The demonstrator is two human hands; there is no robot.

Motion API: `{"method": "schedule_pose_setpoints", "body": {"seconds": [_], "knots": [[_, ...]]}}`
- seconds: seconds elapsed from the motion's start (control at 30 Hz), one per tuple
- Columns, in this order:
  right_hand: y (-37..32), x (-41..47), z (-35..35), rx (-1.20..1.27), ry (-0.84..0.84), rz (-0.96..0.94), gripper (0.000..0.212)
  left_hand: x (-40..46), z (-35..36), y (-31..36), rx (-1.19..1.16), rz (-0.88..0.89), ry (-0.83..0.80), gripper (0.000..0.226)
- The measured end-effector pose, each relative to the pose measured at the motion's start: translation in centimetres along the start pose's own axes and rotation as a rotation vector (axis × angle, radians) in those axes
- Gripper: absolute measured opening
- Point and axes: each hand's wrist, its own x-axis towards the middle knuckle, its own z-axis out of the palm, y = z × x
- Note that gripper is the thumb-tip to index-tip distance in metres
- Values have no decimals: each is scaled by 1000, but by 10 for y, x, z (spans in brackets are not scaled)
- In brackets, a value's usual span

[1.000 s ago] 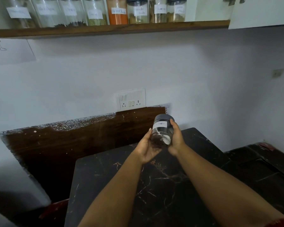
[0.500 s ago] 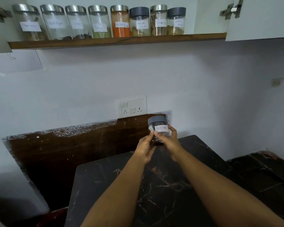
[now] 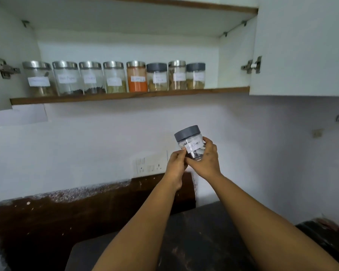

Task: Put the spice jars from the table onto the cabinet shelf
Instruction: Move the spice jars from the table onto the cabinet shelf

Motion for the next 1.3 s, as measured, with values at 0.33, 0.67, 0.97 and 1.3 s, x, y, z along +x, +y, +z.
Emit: {"method": "schedule_pose_setpoints", "body": {"seconds": [0.33, 0.67, 0.97, 1.3], "knots": [[-76, 142, -85, 91, 262, -196, 91, 84, 91, 160, 371, 453, -5, 53], [-51, 266, -109, -141, 196, -173, 86, 164, 64, 152, 1489, 648, 465, 51], [-41, 343, -98, -282, -47, 146, 91, 188, 58, 156, 1703, 788, 563, 34], [-35, 345, -91, -467, -25, 165, 95, 190, 58, 150, 1702, 830, 628, 42]]}}
